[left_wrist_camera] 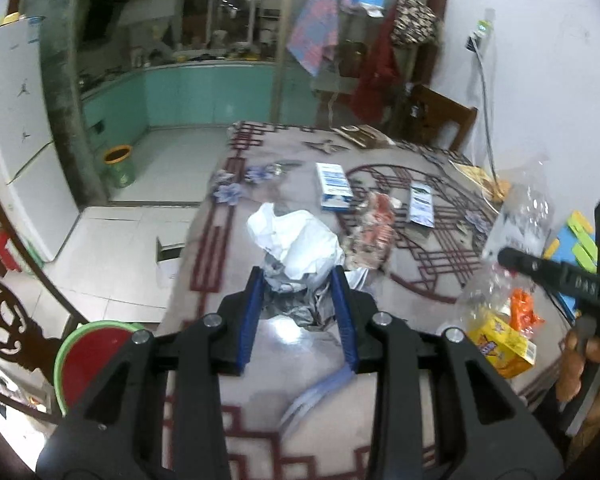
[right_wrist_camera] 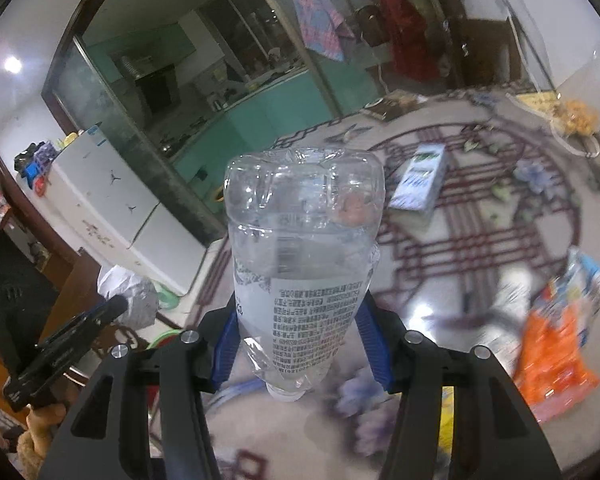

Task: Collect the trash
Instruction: 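Carry the bottle and crumpled paper from the table to the red bucket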

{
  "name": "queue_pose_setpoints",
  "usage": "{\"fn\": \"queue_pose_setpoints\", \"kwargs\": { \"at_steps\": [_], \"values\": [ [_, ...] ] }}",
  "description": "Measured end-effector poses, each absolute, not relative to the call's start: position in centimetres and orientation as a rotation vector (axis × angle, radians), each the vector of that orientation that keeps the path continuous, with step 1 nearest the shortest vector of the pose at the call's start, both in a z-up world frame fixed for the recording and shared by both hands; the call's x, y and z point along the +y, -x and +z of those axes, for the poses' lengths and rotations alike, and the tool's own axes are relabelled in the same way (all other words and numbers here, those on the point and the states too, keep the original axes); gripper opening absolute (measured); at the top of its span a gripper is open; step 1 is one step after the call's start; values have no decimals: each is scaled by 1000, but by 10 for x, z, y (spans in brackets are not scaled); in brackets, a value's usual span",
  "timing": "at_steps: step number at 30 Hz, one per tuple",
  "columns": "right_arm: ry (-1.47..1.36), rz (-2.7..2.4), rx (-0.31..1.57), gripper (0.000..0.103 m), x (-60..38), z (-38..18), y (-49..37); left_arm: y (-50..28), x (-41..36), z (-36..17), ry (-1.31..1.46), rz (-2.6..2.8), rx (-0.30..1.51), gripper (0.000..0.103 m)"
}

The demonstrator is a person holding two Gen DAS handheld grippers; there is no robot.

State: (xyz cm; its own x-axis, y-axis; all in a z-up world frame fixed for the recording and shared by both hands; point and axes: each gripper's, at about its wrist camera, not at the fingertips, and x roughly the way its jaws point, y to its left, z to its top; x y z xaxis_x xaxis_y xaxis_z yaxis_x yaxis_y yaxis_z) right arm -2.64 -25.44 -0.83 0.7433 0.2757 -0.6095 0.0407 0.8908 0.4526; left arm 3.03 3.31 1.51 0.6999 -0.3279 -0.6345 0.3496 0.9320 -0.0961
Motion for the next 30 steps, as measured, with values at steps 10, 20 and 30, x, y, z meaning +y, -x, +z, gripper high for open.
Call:
{"fn": "queue_pose_setpoints", "kwargs": {
  "at_steps": [10, 20, 30],
  "values": [
    [-444, 198, 805, 52, -196, -30, 21, -26, 85, 6, 10, -315, 727, 34],
    [-395, 267, 845, 52, -149, -38, 13, -21, 125, 0, 63, -269, 736, 34],
    [-393, 366, 839, 52, -98, -36, -7, -21, 165, -5, 118, -185, 743, 34]
  ]
}}
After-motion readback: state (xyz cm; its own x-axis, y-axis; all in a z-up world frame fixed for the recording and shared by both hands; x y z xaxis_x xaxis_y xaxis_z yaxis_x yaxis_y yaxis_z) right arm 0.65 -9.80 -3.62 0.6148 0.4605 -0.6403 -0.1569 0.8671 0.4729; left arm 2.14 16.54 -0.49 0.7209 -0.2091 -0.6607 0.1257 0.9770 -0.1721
